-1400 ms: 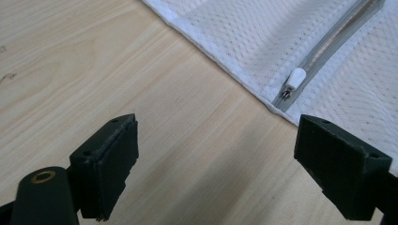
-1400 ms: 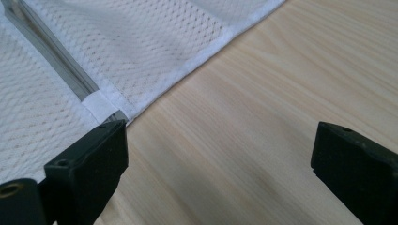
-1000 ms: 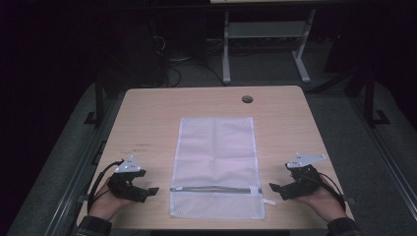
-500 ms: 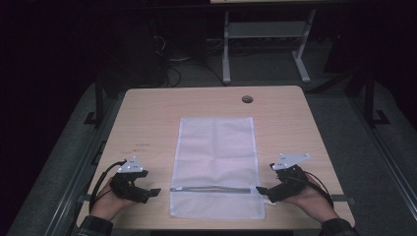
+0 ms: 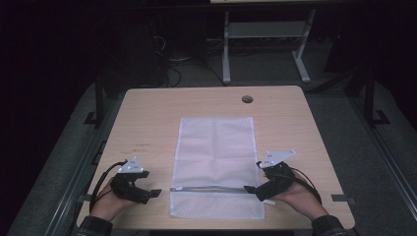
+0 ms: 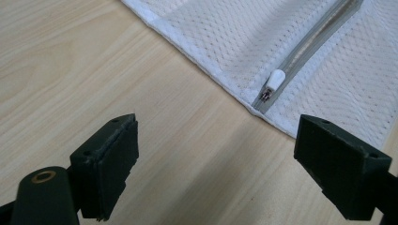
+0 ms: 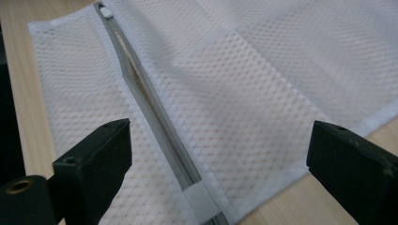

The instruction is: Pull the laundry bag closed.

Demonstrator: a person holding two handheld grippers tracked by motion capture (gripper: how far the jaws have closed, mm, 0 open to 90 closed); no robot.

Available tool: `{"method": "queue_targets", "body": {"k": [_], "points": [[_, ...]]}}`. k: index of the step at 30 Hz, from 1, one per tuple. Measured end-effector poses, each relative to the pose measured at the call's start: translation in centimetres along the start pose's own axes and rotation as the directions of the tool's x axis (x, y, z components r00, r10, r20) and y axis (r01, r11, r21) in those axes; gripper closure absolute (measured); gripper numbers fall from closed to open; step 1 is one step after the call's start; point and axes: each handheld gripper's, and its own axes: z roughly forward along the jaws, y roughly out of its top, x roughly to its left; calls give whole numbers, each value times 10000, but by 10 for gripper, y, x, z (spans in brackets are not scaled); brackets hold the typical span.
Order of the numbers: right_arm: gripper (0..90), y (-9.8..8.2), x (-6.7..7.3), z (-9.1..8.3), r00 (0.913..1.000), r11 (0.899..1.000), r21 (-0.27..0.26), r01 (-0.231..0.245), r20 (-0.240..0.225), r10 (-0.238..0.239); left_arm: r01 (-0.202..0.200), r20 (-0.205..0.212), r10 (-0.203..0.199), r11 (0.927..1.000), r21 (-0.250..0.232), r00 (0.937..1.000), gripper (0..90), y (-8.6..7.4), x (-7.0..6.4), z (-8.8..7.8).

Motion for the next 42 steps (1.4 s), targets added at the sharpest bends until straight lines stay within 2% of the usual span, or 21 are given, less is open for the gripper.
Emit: {"method": "queue_targets", "body": {"k": [11,19,28,33,42], "points": [[68,14,6,11,9990,9995,0,320,-319,-320,23,15,-23,10000,-62,10000,136,0,0,-1],[131,21,9,17,9965,9989,-7,472,-683,-471,50,28,-50,10000,-71,10000,136,1,1,-1],[154,33,15,26,9931,9979,-21,653,-978,-652,70,17,-70,9999,-76,10000,136,1,1,-2],[190,41,19,31,9892,9973,-13,728,-1274,-724,22,41,-21,10000,-86,10000,136,1,0,-2],[290,55,31,48,9773,9924,102,1230,-1748,-1193,26,38,-26,10000,-90,10000,136,1,1,-3]]}}
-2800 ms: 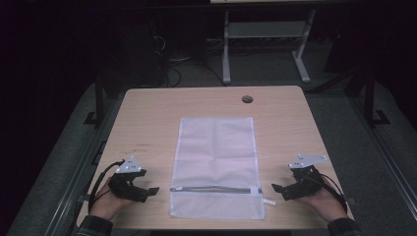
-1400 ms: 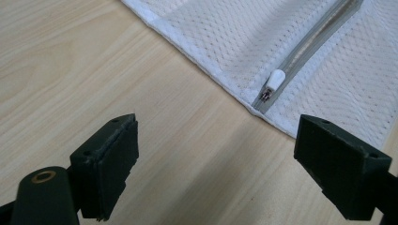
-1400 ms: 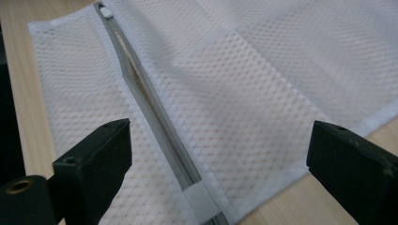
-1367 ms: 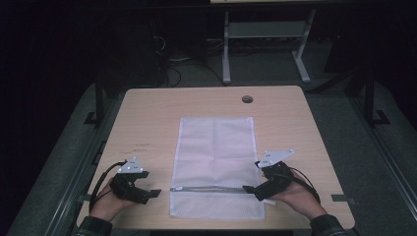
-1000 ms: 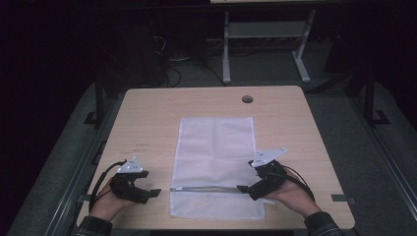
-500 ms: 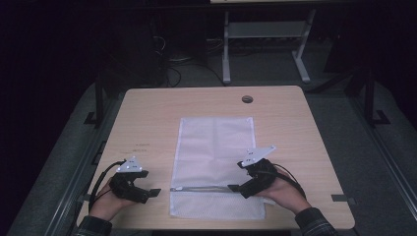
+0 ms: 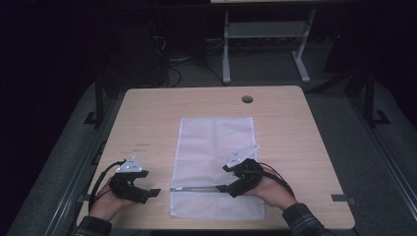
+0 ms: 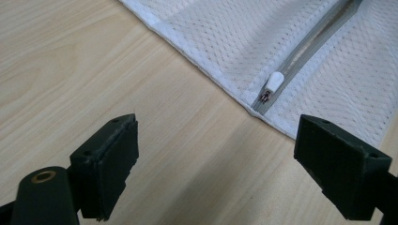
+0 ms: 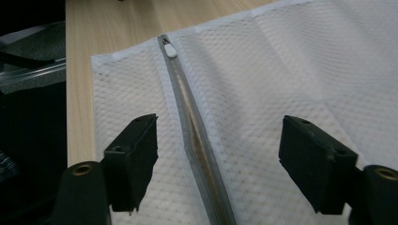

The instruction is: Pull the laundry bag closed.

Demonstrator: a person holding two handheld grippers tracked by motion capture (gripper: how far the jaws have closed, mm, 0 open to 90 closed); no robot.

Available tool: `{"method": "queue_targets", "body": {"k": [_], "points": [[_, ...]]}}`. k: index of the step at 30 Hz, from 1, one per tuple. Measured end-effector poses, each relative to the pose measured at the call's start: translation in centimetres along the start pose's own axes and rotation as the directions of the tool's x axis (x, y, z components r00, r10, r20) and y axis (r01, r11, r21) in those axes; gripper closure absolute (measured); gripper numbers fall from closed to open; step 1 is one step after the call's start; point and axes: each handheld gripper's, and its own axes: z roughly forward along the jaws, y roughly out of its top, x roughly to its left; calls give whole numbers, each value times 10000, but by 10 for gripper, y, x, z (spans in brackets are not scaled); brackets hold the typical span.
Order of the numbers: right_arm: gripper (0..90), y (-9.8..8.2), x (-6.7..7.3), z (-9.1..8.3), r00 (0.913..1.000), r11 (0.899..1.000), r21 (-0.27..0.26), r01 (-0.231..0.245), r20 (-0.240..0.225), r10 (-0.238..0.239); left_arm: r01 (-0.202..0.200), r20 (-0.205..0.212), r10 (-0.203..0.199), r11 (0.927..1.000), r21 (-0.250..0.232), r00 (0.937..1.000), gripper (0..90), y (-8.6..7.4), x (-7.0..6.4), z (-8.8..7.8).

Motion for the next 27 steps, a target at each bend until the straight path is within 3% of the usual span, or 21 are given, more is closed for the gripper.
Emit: {"method": "queue_targets", "body": {"k": [13,27], "points": [[580,25,10,25,9954,9987,10,503,-812,-501,13,48,-13,10000,-17,10000,136,0,1,0],[711,43,16,55,9876,9948,160,1007,-1224,-980,26,97,-26,10000,38,9999,136,0,1,0]]}}
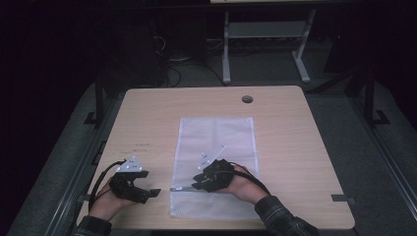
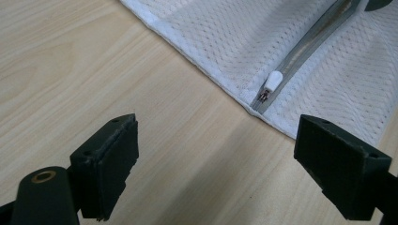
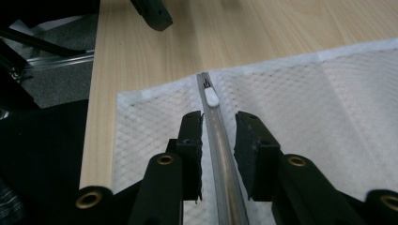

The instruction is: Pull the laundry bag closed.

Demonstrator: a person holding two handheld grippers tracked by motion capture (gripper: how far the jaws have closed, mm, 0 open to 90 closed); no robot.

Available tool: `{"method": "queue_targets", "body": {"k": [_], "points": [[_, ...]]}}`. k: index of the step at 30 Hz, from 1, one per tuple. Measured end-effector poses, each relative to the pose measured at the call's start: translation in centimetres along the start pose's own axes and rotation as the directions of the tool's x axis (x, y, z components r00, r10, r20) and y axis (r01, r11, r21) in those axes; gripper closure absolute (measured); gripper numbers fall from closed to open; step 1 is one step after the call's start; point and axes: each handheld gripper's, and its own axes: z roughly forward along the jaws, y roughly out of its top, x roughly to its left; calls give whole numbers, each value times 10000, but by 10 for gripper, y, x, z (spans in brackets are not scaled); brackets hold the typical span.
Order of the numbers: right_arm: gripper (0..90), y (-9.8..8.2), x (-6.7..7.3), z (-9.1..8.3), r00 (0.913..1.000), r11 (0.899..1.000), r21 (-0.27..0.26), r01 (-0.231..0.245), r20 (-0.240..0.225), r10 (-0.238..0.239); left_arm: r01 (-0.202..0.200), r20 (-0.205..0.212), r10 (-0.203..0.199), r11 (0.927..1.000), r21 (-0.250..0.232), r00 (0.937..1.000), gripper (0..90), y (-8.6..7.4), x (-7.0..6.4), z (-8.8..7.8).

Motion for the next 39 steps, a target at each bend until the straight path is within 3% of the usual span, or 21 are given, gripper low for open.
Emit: {"method": "queue_targets", "body": {"k": [13,27,31,36,39], "points": [[749,18,-1,38,9976,9984,263,498,-499,-484,23,55,-23,10000,-8,10000,136,0,-1,0],[748,23,-6,64,9964,9942,798,721,-504,-682,30,112,-31,10000,40,9999,136,0,0,1],[704,22,-7,69,9955,9918,965,834,-534,-785,72,128,-72,10000,32,9999,135,0,0,0],[565,20,-6,72,9942,9884,1157,986,-540,-929,76,179,-78,9999,128,9998,135,-1,0,2],[566,19,-6,72,9934,9872,1167,1089,-496,-1037,83,179,-85,9999,129,9998,135,-1,0,1]]}}
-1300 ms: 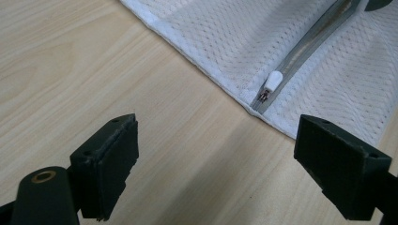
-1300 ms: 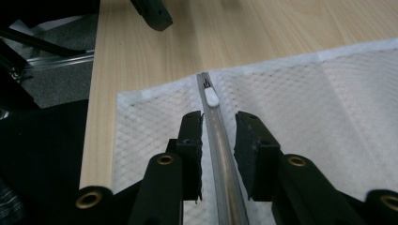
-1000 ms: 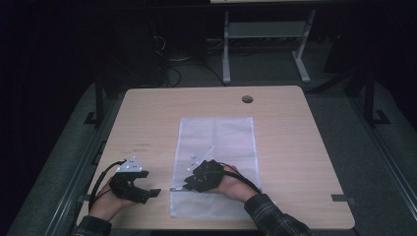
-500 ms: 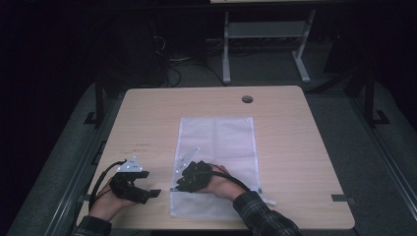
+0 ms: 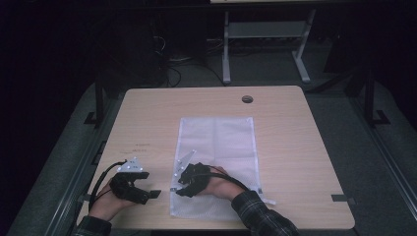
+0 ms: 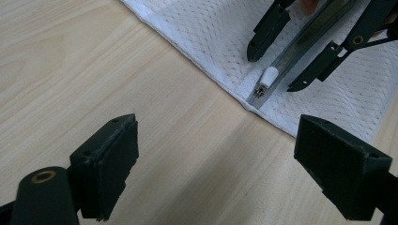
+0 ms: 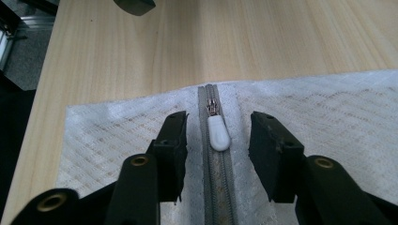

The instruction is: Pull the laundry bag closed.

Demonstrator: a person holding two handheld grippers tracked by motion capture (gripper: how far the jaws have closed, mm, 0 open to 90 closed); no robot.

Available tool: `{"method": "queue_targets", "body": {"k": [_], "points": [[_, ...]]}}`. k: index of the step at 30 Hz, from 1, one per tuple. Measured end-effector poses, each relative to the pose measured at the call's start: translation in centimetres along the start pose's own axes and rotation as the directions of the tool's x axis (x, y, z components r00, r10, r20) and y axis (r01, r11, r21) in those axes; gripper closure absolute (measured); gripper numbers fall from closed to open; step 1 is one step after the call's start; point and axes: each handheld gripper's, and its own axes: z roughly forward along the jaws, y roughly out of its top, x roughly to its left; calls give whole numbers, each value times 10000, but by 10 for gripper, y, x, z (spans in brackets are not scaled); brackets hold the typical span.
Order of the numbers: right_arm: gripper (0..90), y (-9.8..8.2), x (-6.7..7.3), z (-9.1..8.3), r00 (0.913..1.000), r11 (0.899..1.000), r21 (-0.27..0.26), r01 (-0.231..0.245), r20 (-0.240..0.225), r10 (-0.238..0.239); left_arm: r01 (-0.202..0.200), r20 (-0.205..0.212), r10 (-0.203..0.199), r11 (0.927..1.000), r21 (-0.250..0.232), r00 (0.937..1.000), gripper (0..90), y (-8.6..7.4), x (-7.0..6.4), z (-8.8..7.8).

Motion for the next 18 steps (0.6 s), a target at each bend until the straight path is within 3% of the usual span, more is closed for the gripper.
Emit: {"method": "queue_targets", "body": {"k": [3,10,13,15,18], "points": [[636,0,2,0,9994,9997,88,229,256,-231,-20,-7,20,10000,2,10000,135,0,0,0],[804,-2,5,-2,9995,9995,55,302,114,-302,-10,40,10,10000,19,10000,135,1,-1,0],[809,-3,3,-2,10000,10000,-61,4,11,-3,-70,125,70,10000,46,9999,136,1,-2,1],[811,-6,1,-5,9987,9981,-430,-433,-297,421,-98,223,96,9999,75,9997,141,1,-3,2],[812,-6,0,-10,9979,9961,-674,-564,-368,540,-122,437,120,9999,61,9990,141,3,-6,4]]}}
